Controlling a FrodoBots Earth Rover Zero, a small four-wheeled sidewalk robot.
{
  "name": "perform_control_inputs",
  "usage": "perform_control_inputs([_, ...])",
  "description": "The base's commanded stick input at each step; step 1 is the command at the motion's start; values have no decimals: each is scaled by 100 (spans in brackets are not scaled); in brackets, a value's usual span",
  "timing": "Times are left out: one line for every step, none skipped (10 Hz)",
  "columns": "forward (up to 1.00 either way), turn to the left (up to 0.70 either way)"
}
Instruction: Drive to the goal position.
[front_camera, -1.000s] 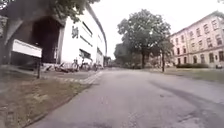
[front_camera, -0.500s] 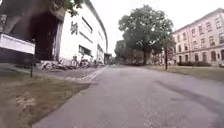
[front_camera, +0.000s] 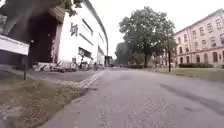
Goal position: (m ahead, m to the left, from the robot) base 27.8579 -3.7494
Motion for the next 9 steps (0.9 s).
perform_control_inputs([70,0])
perform_control_inputs([70,0])
perform_control_inputs([70,0])
perform_control_inputs([70,0])
perform_control_inputs([70,0])
perform_control_inputs([70,0])
perform_control_inputs([70,0])
perform_control_inputs([70,0])
perform_control_inputs([70,0])
